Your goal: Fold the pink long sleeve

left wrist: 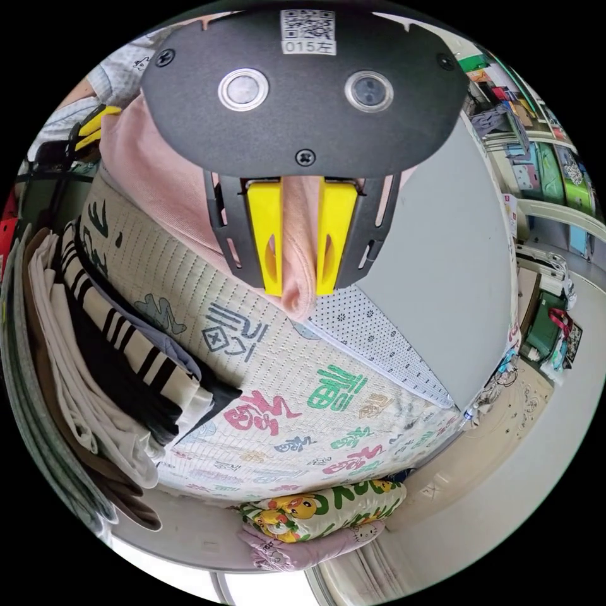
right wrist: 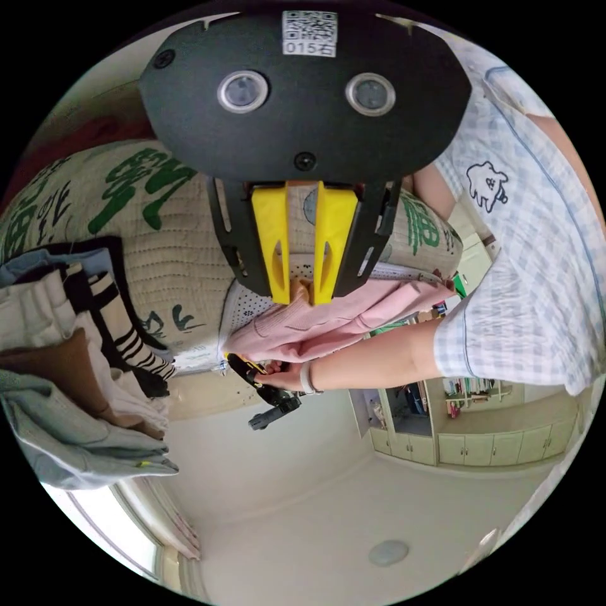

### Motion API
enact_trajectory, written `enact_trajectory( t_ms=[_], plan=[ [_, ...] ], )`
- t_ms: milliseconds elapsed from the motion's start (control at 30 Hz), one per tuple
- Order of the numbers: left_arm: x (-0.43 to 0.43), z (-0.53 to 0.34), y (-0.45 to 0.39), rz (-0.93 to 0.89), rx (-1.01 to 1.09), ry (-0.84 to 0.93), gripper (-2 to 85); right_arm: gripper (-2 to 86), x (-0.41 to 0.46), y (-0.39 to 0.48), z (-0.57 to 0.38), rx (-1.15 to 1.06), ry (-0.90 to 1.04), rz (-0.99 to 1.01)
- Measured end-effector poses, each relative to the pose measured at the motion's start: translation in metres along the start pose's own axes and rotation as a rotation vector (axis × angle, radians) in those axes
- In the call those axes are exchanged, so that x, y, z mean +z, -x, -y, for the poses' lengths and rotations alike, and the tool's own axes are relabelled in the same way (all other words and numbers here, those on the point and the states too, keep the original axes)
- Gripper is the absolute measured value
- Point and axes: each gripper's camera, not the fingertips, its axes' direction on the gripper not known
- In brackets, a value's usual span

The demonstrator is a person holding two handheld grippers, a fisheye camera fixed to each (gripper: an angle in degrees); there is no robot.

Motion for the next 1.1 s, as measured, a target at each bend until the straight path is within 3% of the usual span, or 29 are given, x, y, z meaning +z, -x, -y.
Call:
enact_trajectory(
  t_ms=[200, 333, 400, 600, 767, 900, 1100],
  plan=[
    [-0.012, -0.02, -0.003, 0.096, 0.0, -0.028, 4.0, 2.7, -0.013, -0.025, -0.014, 0.127, -0.047, 0.073],
    [-0.029, -0.036, -0.005, 0.157, -0.035, -0.076, 2.3, 0.7, -0.038, -0.05, -0.025, 0.277, -0.188, 0.169],
    [-0.041, -0.046, -0.005, 0.16, -0.047, -0.133, 2.0, 0.3, -0.046, -0.048, -0.023, 0.256, -0.217, 0.114],
    [-0.098, -0.098, 0.008, 0.01, -0.107, -0.418, 1.6, -0.1, -0.094, -0.048, 0.004, 0.182, -0.367, -0.003],
    [-0.148, -0.175, 0.052, -0.244, -0.142, -0.674, 1.6, 0.2, -0.138, -0.014, 0.043, 0.061, -0.572, -0.046],
    [-0.142, -0.26, 0.105, -0.321, -0.17, -0.742, 1.6, 0.5, -0.118, 0.043, 0.062, -0.09, -0.501, 0.136],
    [-0.055, -0.467, 0.218, -0.436, -0.344, -0.777, 2.0, 0.9, -0.014, 0.14, 0.044, -0.236, -0.127, 0.497]
  ],
)
